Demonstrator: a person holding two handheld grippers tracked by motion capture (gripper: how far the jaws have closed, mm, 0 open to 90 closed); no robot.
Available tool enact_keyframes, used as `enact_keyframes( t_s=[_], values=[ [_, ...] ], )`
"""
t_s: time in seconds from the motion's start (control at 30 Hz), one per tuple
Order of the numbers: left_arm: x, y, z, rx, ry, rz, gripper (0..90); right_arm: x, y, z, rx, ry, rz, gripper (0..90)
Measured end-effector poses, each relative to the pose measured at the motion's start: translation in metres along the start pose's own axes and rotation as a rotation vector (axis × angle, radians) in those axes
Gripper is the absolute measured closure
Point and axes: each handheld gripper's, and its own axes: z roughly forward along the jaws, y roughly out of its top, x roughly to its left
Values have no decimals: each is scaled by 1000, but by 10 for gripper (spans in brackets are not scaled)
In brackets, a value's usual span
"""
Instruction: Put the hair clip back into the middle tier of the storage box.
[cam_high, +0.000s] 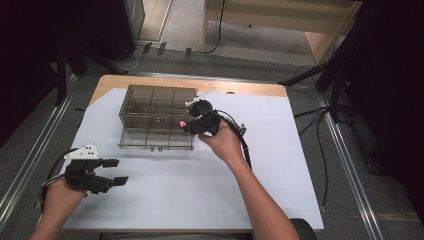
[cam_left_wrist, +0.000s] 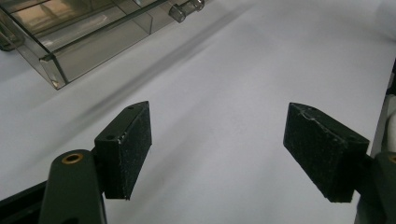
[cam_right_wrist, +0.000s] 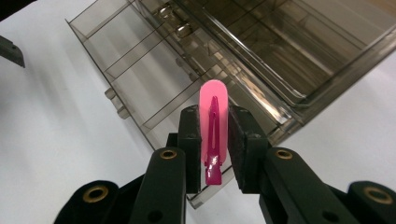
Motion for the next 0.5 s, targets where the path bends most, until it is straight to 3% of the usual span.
enact_keyframes(
  t_s=[0.5],
  values=[
    [0,0,0,2,2,0,245,6,8,22,101,29,-41,773]
  ],
)
